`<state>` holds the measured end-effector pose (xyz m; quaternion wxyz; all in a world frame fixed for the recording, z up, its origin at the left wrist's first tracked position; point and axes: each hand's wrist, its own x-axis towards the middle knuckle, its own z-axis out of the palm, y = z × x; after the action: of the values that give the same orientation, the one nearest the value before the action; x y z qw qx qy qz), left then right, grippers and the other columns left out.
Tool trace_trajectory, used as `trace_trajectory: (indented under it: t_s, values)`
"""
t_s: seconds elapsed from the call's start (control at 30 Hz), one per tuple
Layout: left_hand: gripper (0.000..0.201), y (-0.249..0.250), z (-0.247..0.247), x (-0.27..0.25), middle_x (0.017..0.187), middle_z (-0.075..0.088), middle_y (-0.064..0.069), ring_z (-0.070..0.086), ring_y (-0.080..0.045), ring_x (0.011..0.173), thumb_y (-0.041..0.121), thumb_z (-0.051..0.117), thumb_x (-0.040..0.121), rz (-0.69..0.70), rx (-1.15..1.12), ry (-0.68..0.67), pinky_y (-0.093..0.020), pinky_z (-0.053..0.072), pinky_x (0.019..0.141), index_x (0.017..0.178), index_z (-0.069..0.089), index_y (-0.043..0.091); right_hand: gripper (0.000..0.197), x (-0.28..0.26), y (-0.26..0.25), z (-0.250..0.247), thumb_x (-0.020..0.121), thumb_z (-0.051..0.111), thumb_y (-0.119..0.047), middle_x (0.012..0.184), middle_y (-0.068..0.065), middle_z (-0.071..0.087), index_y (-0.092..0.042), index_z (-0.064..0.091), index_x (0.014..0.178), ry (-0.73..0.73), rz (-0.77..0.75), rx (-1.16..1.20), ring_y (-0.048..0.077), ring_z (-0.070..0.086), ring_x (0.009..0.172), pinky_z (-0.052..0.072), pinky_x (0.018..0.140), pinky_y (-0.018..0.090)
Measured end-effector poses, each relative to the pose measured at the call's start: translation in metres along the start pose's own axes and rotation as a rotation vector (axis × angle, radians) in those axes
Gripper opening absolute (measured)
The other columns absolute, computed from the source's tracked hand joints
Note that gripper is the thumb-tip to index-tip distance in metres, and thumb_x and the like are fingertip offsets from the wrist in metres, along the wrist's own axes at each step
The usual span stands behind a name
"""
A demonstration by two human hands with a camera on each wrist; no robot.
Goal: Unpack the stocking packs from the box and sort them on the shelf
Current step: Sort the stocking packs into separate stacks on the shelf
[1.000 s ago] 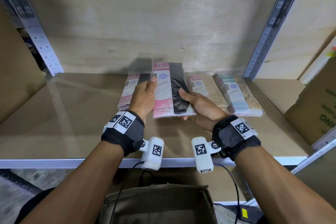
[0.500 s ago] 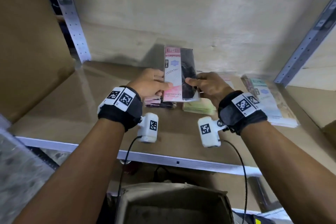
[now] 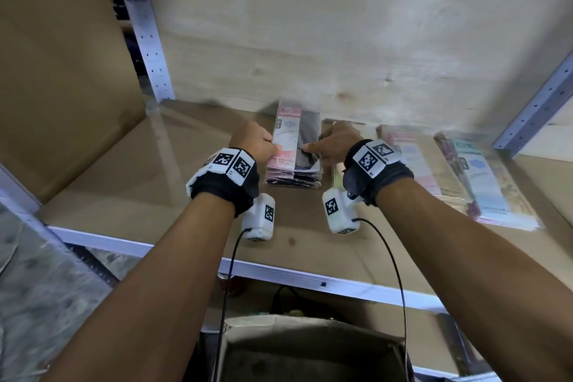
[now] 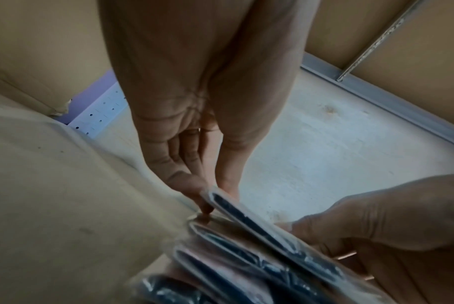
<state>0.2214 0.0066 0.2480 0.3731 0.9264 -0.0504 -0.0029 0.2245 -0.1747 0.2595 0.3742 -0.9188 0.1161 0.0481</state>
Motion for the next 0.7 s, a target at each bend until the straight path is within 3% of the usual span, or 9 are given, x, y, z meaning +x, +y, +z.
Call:
trace_trajectory:
  t_s: [0.2,0.33,0.47,0.53,0.6,0.7]
  values:
    - [0.029,-0.0048,0.0033,0.0038,0.112,0.075,-0.008,0.069,-0.024,0.101,0.023,0.076,0.087,-0.016,0.047,-0.008,-0.029,0.052,0.084,0.111,0.076,0.007,0.044,0.0009,0.0019,0.0043,0.072,0.086,-0.032,0.094,0.010,0.073,-0.006,0.068,0.102,0.032,0.019,-0.024,0.024,0.073,0.082,0.063,0.075,0.041]
    - [0.023,-0.0058,0.0083,0.0037,0.104,0.075,-0.010,0.067,-0.026,0.091,0.024,0.072,0.089,-0.015,0.105,-0.036,-0.028,0.047,0.072,0.102,0.078,0.006,0.048,0.0029,0.0047,0.0056,0.071,0.086,-0.036,0.099,0.010,0.073,-0.006,0.069,0.104,0.047,0.008,-0.053,0.025,0.072,0.091,0.061,0.080,0.041]
    - [0.023,-0.0051,0.0090,0.0027,0.103,0.075,-0.010,0.068,-0.027,0.091,0.024,0.070,0.091,-0.001,0.126,-0.043,-0.029,0.047,0.072,0.101,0.078,0.006,0.069,0.0029,0.0070,0.0081,0.074,0.085,-0.033,0.124,0.008,0.064,-0.011,0.057,0.133,0.059,-0.053,-0.043,0.026,0.066,0.104,0.058,0.088,0.041]
    - [0.022,-0.0044,0.0095,0.0027,0.103,0.075,-0.010,0.068,-0.027,0.091,0.023,0.069,0.092,0.010,0.140,-0.042,-0.030,0.047,0.072,0.101,0.078,0.005,0.060,0.0033,0.0070,0.0078,0.077,0.082,-0.032,0.121,0.007,0.066,-0.012,0.062,0.129,0.049,-0.090,-0.083,0.020,0.067,0.089,0.060,0.073,0.032]
    - [0.023,-0.0036,0.0099,0.0021,0.104,0.075,-0.010,0.067,-0.027,0.092,0.023,0.068,0.093,0.019,0.155,-0.033,-0.029,0.047,0.072,0.102,0.077,0.005,0.047,0.0022,0.0055,0.0066,0.080,0.079,-0.034,0.113,0.005,0.069,-0.011,0.068,0.120,0.039,-0.103,-0.156,0.012,0.059,0.072,0.048,0.053,0.021]
    - [0.024,-0.0039,0.0108,0.0032,0.106,0.075,-0.009,0.064,-0.024,0.086,0.025,0.067,0.094,0.018,0.174,-0.041,-0.027,0.042,0.068,0.102,0.077,0.005,0.044,0.0075,0.0075,0.0085,0.082,0.077,-0.034,0.109,0.006,0.071,-0.010,0.069,0.117,0.033,-0.104,-0.178,0.009,0.056,0.063,0.044,0.048,0.018]
